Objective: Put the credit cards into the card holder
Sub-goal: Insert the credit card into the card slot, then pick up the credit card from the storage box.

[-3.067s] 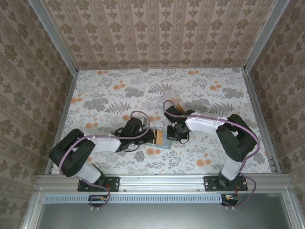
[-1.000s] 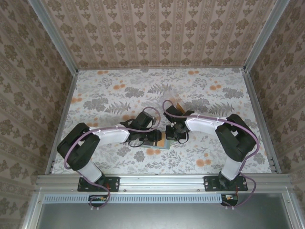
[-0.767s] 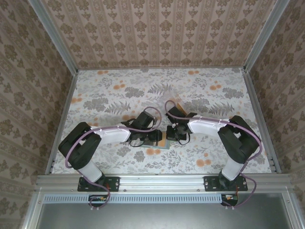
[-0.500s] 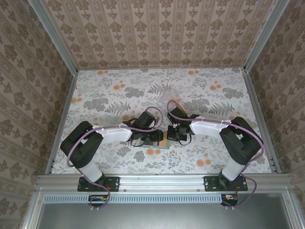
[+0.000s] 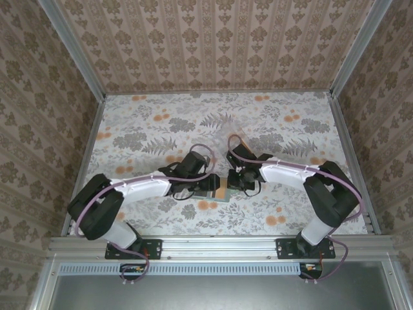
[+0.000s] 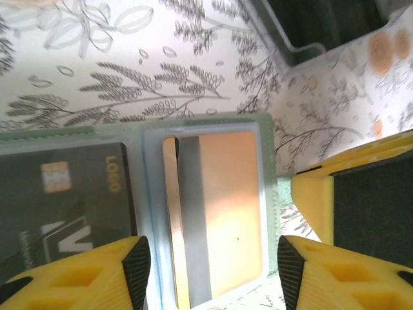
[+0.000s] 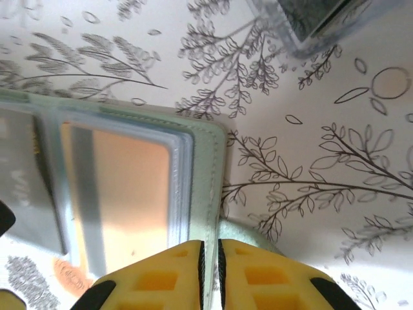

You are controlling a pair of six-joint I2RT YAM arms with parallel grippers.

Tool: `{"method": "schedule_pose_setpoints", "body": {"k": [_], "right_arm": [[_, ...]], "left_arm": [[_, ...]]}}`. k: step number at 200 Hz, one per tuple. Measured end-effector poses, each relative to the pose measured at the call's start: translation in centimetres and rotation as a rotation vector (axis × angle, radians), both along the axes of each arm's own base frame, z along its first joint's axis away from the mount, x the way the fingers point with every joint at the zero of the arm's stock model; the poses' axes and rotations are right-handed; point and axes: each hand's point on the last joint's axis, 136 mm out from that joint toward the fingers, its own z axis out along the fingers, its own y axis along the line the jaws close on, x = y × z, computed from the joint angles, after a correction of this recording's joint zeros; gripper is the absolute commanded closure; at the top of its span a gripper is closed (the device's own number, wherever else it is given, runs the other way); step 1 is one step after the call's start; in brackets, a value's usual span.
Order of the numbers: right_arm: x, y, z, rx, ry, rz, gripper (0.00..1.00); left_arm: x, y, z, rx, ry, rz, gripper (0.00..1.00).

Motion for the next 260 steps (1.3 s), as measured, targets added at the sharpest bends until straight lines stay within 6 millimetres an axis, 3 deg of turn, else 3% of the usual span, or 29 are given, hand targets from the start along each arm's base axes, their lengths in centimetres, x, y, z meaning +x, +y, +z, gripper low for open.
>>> {"method": "schedule_pose_setpoints", "body": {"k": [66, 102, 149, 183, 260], "right_arm": [[4.0, -2.2, 7.9, -0.065, -0.202, 0.018, 0.69], [6.9, -3.1, 10.6, -0.174, -0.274, 0.075, 0.65], [9.1, -2.7, 8.2, -0.341, -0.233, 0.187, 0.65], [9.6, -2.2, 6.6, -0.453, -0.207, 0.272, 0.67], [10.0, -1.4, 5.0, -0.613, -0.22, 0.365, 0.67]], "left_arm": [[1.5, 2.1, 2.8, -0.013, -0.097, 0.107, 0.35], [2.5, 3.6, 4.1, -0.027, -0.145, 0.183, 0.25], [3.4, 5.2, 4.7, -0.03, -0.172, 0.258, 0.23], [3.4, 5.8, 4.6, -0.032, -0.174, 0.282, 0.21], [3.0, 7.7, 4.8, -0.047, -0.197, 0.349, 0.17]]}}
